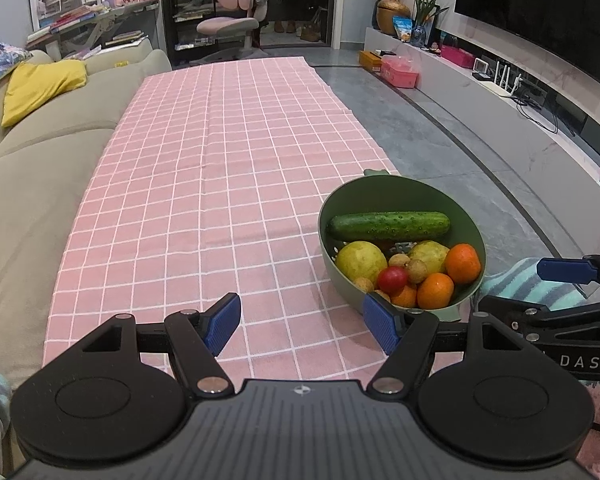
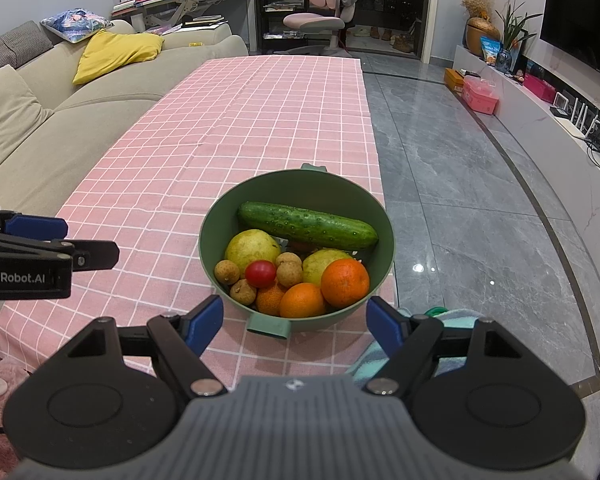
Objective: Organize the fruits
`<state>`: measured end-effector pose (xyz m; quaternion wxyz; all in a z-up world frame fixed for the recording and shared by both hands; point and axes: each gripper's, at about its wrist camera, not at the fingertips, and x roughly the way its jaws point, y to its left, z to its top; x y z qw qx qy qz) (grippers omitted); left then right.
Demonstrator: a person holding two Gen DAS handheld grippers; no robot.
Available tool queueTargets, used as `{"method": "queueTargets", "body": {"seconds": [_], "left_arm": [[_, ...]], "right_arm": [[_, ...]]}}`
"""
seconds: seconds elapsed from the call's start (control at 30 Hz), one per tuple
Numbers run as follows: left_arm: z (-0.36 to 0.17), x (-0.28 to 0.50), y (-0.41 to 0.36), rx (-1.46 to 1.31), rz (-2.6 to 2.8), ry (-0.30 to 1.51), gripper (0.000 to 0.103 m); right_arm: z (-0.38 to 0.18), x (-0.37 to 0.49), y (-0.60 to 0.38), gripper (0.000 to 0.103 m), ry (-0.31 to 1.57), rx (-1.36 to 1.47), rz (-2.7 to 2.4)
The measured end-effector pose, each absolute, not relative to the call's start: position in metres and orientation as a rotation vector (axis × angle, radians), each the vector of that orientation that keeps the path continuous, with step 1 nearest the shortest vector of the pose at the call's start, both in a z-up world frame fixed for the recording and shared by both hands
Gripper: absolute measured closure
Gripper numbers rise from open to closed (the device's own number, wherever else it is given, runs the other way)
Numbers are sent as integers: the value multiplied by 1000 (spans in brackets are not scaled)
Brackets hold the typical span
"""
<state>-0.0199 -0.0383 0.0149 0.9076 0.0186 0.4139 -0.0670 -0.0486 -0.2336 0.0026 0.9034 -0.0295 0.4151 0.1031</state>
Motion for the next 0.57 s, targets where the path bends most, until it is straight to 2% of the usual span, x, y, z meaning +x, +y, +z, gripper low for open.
{"method": "queueTargets", "body": {"seconds": [0.57], "left_arm": [[19, -21, -36, 43, -126, 814, 21]], "right_arm": [[2, -50, -233, 27, 859, -61, 214]]}}
